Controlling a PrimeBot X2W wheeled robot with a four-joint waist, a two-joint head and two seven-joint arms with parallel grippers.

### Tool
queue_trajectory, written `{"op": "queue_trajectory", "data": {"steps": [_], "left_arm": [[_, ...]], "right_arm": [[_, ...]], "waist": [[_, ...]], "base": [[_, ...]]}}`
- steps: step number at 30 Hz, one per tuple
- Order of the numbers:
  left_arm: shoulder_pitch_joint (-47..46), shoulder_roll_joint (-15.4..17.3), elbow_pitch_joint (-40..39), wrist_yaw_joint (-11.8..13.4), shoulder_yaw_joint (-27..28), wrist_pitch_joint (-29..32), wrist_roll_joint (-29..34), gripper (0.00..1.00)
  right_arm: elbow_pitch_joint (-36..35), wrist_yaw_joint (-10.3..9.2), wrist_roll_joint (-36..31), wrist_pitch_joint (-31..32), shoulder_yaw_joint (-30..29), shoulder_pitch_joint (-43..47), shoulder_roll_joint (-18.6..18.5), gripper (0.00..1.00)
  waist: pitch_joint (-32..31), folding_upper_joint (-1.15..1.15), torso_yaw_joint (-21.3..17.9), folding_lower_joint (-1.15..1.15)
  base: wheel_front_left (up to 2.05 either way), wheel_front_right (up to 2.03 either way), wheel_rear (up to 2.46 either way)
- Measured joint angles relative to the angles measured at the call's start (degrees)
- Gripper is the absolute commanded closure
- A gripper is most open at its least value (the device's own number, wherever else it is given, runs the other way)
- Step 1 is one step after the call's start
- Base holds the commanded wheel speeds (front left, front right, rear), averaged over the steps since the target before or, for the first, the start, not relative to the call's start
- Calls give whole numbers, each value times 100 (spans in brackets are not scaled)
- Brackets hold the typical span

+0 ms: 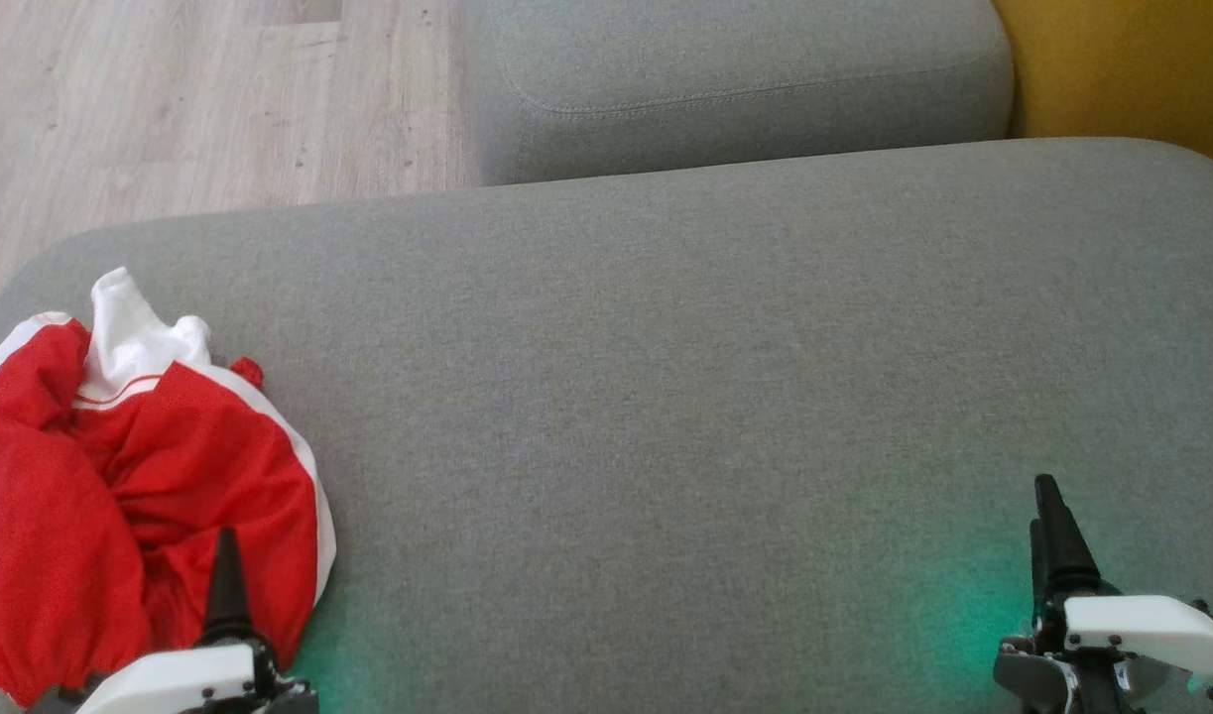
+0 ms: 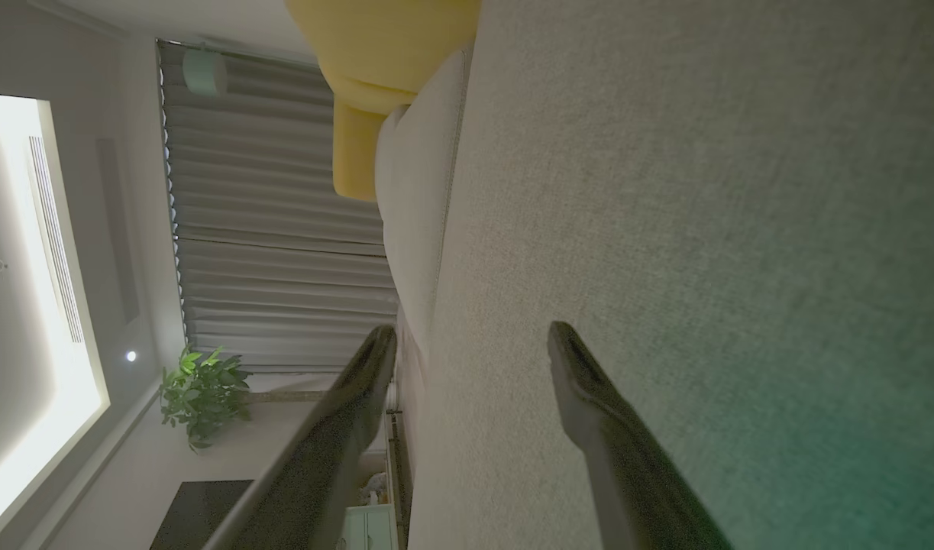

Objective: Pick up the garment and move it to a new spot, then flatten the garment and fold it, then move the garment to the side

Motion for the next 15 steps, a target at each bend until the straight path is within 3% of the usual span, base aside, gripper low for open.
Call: {"op": "queue_trajectory", "data": {"steps": [15], "left_arm": [[1, 1, -241, 302, -282, -209, 1327, 0]], "right_arm": [[-152, 0, -1222, -199, 231, -104, 0, 0]], "waist": [[-19, 0, -53, 0]], "base": [[0, 0, 0]]}}
